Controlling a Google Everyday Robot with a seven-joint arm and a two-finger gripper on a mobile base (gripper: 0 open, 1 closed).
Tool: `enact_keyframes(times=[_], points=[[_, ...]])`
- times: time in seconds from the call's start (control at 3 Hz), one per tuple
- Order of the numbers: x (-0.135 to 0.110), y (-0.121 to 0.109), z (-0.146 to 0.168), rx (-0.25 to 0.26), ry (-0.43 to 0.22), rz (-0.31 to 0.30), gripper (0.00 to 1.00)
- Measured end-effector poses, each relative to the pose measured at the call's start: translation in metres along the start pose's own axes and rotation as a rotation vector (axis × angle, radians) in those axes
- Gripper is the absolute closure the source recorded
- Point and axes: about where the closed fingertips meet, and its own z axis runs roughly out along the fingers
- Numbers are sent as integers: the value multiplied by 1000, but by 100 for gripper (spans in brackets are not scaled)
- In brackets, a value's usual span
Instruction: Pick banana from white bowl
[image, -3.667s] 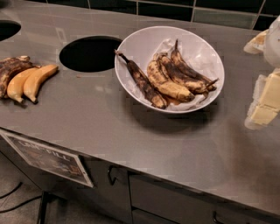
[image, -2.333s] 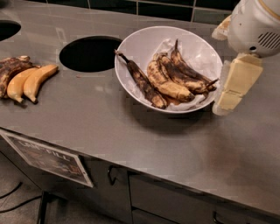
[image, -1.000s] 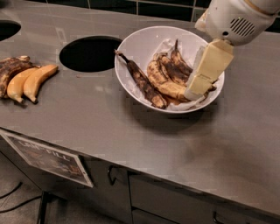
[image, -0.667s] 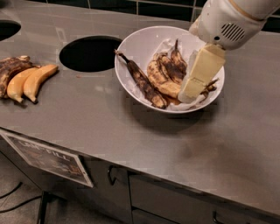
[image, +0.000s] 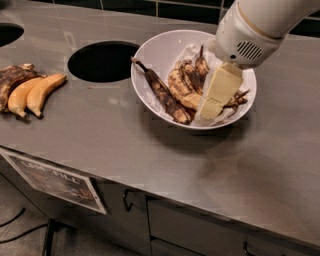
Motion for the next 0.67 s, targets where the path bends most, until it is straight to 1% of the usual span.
enact_keyframes(times=[0.33, 0.67], points=[[6, -1, 8, -2, 29, 23, 4], [11, -3, 16, 0, 61, 42, 10]])
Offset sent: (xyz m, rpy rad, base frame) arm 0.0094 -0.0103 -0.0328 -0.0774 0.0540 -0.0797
